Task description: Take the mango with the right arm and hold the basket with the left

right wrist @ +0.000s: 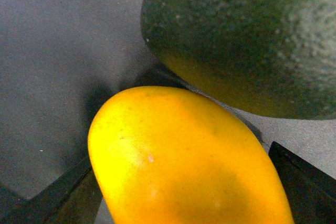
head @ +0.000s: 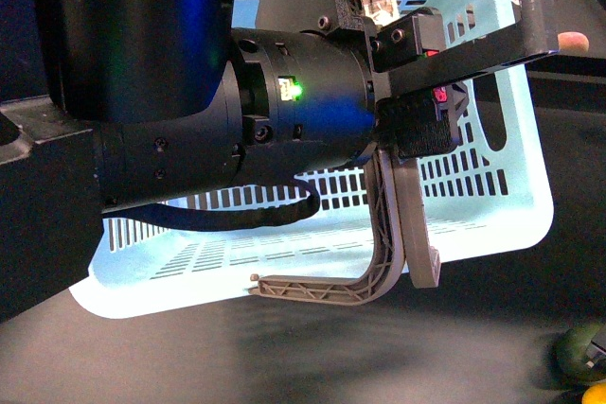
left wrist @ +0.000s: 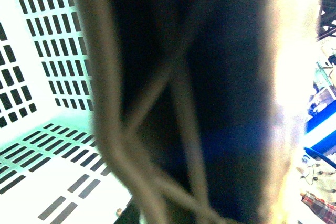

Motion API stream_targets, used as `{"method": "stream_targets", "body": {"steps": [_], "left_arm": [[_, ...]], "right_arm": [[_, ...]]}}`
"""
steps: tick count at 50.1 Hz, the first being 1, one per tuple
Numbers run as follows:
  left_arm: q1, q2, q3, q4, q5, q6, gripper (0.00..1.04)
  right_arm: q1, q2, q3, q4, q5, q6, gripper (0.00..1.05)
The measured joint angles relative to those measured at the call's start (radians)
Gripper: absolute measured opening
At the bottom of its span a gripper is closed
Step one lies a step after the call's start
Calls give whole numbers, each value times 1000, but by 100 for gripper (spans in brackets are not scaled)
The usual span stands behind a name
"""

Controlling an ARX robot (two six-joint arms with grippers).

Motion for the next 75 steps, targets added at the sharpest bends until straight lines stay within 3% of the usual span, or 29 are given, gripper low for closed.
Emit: {"method": "stream_targets", "body": {"steps": [5, 13, 19, 30, 38, 45, 53, 59, 75], "left_arm": [[0, 0, 0, 0, 0, 0, 16], [0, 0, 0, 0, 0, 0, 16], [0, 0, 0, 0, 0, 0, 16], [0, 0, 0, 0, -2, 0, 16], [0, 0, 0, 0, 1, -1, 16], [0, 0, 0, 0, 0, 1, 16], [0, 0, 0, 0, 0, 0, 16], [0, 0, 0, 0, -2, 0, 16], [0, 0, 0, 0, 0, 1, 16]], "right_arm": [[-2, 6, 3, 2, 0, 2, 84], [-7, 10, 4, 12, -8, 9, 65], [-8, 1, -3, 18, -19, 30, 59], [-12, -172, -105, 53, -132, 137, 58], [3, -484, -240, 112, -284, 311, 58], [40, -732, -322, 144, -331, 465, 58], [130, -1028, -355, 174, -328, 733, 58], [245, -1153, -348, 179, -290, 896, 58], [583, -1007, -180, 212, -115, 1114, 57]]}}
